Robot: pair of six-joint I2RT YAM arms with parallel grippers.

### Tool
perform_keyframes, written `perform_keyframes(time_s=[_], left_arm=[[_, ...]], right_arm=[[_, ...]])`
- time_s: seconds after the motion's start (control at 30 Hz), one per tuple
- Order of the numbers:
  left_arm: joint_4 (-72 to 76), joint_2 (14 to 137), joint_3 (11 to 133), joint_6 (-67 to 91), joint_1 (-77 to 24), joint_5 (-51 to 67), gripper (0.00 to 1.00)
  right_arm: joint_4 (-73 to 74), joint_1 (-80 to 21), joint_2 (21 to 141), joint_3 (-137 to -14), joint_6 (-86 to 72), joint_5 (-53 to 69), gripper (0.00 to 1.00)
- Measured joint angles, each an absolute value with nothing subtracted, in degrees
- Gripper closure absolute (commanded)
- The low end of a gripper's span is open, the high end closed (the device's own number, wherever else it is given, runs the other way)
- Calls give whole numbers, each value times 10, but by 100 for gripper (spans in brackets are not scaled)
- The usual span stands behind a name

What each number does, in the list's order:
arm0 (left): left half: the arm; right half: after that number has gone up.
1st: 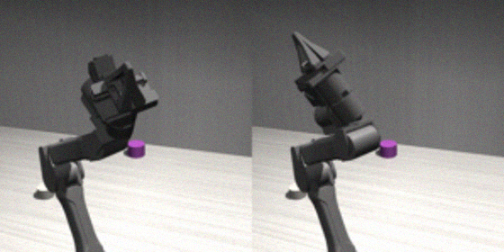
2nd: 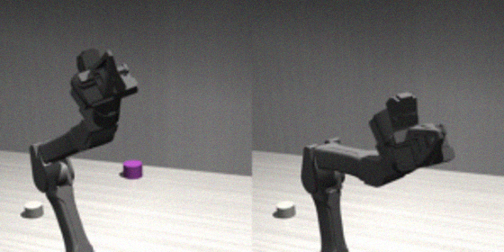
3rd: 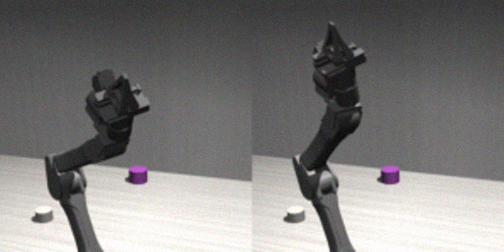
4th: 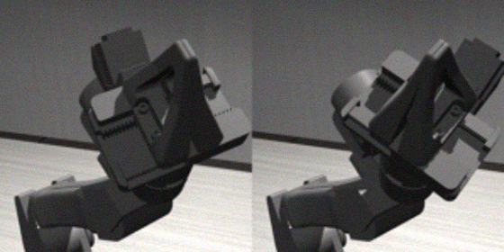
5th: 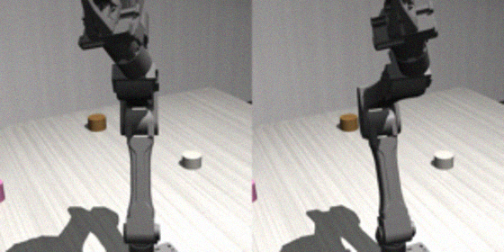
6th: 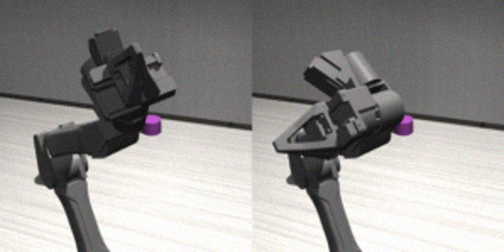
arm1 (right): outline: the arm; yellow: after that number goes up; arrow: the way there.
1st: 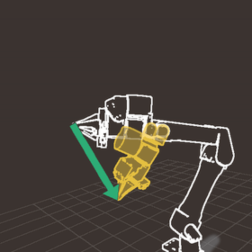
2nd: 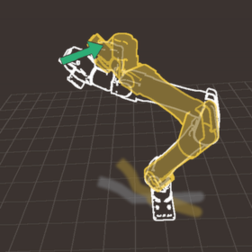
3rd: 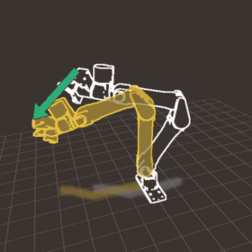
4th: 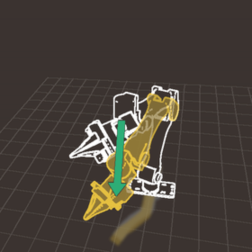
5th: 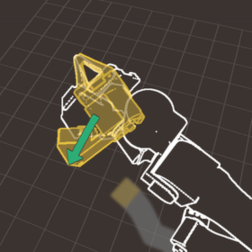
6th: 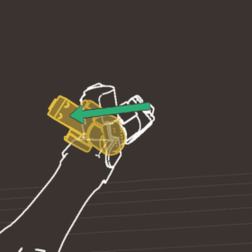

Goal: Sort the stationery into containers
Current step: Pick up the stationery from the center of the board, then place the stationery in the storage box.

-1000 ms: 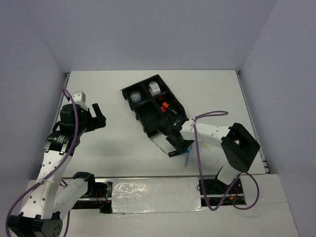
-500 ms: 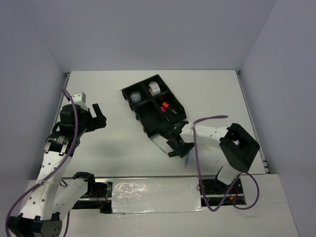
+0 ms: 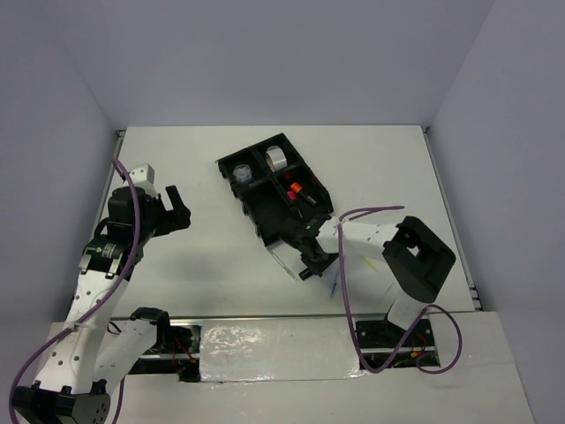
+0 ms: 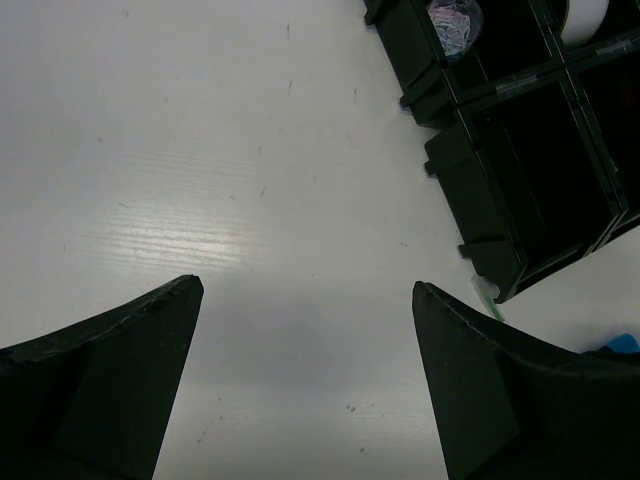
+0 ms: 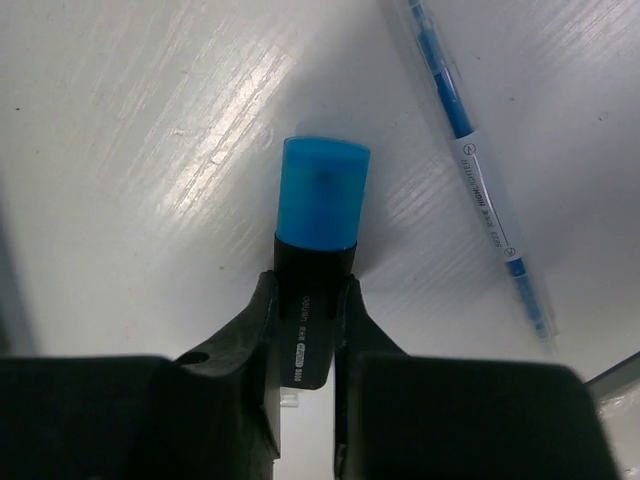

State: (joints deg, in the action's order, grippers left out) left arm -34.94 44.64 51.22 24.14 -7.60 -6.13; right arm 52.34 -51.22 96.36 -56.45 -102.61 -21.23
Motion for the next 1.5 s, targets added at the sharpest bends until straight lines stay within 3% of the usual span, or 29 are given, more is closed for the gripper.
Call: perform_keyframes(time_s=[0.33, 0.53, 0.6, 0.73, 0.9, 1.03, 1.27, 1.3, 1.33, 1.4, 1.47, 1.5], left_arm=[[-349, 448, 512, 241, -76, -62, 1], [-349, 455, 512, 241, -76, -62, 1], [-349, 455, 512, 241, -76, -63, 1], [-349, 455, 512, 241, -76, -63, 1], [-348, 462, 512, 242, -77, -64, 1], [-348, 473, 512, 242, -77, -68, 1], [-347, 480, 512, 242, -77, -77, 1], [-347, 483, 512, 242, -77, -77, 1], [-347, 486, 512, 242, -77, -77, 1], [-347, 490, 512, 242, -77, -77, 0], [-348, 491, 512, 242, -77, -79, 1], [-347, 491, 512, 242, -77, -79, 1]], right_arm=[[578, -494, 956, -641, -1013, -291, 100], [412, -470, 857, -657, -665, -372, 100], [318, -434, 830, -644, -510, -340, 100], [192, -310, 823, -625, -302, -157, 96], [205, -240, 914, -720, -114, 7, 97], [215, -253, 1020, -833, -28, 53, 92], [249, -256, 1050, -840, 14, 51, 84], [250, -256, 1050, -839, 16, 50, 81], [250, -256, 1050, -839, 18, 50, 59], [250, -256, 1050, -835, 22, 49, 32], [252, -256, 1050, -830, 25, 50, 10], [254, -256, 1050, -829, 29, 51, 5]])
